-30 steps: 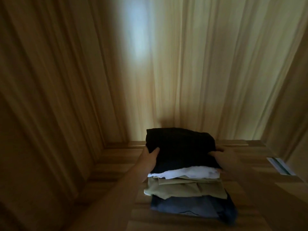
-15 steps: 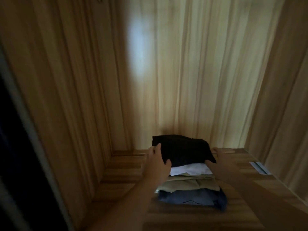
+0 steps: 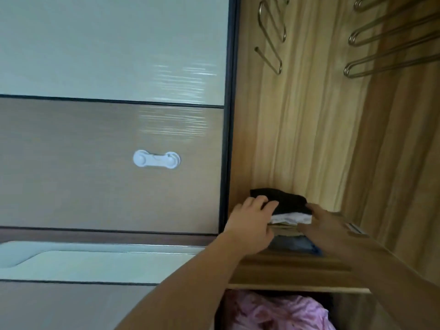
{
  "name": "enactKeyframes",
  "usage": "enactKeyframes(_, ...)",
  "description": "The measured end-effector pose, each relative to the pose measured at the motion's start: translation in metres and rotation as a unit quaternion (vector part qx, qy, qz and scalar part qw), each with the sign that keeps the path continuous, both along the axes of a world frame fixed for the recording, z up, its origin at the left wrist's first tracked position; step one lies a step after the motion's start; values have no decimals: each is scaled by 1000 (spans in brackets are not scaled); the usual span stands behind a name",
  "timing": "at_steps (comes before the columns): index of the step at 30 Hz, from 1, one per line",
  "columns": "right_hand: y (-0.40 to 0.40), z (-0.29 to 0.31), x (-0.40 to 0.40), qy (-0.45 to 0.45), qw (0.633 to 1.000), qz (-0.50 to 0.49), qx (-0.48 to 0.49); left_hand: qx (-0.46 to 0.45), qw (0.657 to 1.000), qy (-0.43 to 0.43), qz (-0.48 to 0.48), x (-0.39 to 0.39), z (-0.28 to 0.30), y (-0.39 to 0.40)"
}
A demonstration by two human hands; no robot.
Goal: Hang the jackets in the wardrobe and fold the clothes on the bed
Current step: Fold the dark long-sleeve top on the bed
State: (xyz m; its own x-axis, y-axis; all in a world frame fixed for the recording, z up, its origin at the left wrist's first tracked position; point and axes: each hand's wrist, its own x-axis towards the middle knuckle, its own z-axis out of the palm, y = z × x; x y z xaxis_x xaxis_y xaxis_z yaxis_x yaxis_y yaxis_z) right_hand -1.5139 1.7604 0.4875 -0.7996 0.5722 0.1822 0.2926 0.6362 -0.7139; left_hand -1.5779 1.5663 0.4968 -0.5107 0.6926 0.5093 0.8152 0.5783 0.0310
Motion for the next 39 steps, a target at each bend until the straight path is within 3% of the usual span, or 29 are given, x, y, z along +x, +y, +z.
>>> enactKeyframes(2,-19,22,6,4,991,108,77,7,1000,15,16,12,11,-30)
enactKeyframes(9,-97,50,31,73,961,210,165,0,987,25,160,51,31,-120)
enactKeyframes(13,-121,49,50,71,945,220,232,-38,967,11,252,69,32,-161)
enactKeyframes(20,-189,55,54,55,895,219,385,-36,944,-7,327,68,37,-248)
enactKeyframes(25,-257,51,18,88,903,203,368,-23,937,-9,347,34,33,-300)
enactKeyframes(29,-296,35,-14,149,949,104,257,57,928,-21,367,-8,31,-334)
enactKeyframes(33,-307,15,-41,125,969,27,209,62,932,40,355,-45,25,-349)
enactKeyframes(39,-298,-8,-60,163,970,19,182,72,940,88,323,-73,6,-343)
